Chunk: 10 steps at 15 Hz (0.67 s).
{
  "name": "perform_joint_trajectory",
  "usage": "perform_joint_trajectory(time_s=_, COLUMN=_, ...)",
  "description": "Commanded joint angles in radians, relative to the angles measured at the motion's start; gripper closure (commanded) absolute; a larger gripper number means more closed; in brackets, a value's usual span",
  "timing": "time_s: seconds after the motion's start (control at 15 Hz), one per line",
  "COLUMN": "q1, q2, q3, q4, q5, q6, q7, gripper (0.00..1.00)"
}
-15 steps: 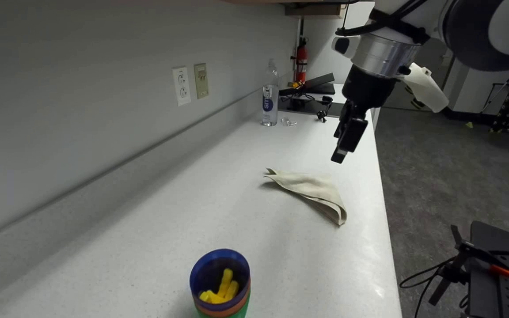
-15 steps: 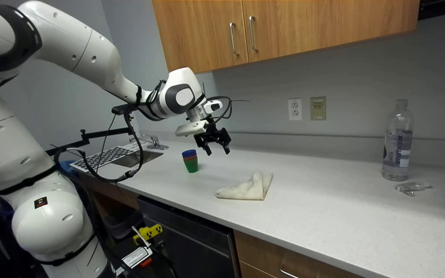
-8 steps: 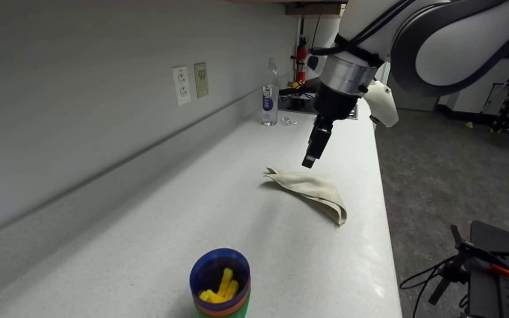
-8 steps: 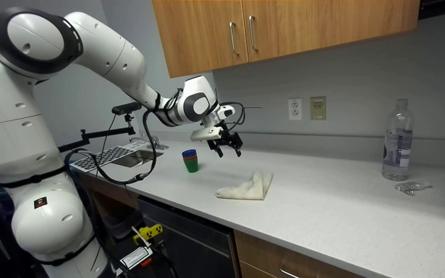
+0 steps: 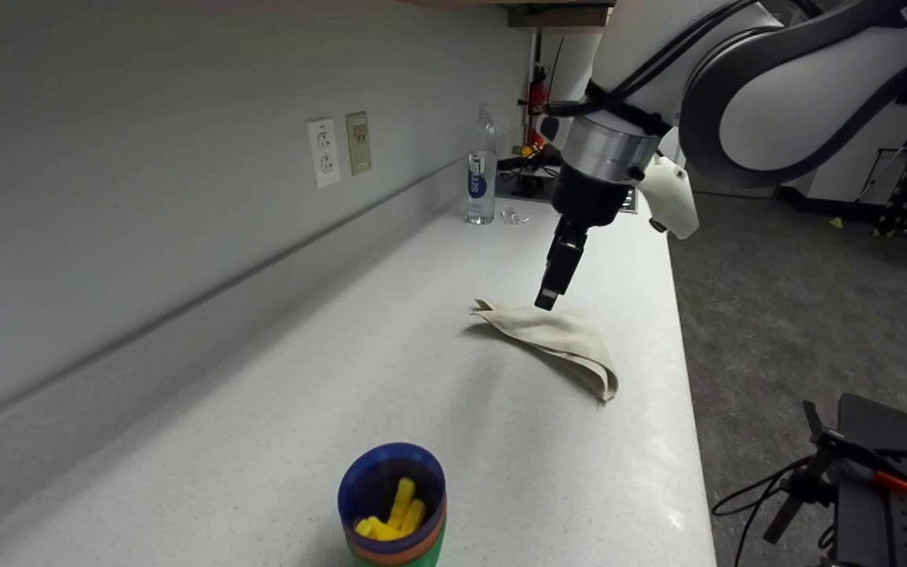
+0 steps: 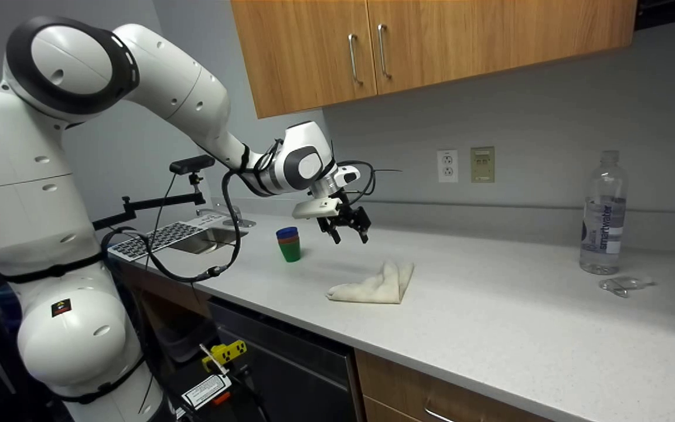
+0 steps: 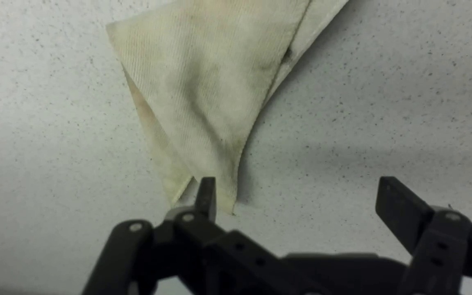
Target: Unfold the towel
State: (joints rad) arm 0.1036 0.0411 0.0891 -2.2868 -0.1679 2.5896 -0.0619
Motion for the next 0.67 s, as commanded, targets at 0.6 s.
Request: perform_joint_trajectory(time_s=0.6, q1=-0.017, q2=0.185, q3=-0.043, q4=0.123, q5=-0.022, q6=0.162, q7=-0.041, gripper=0.00)
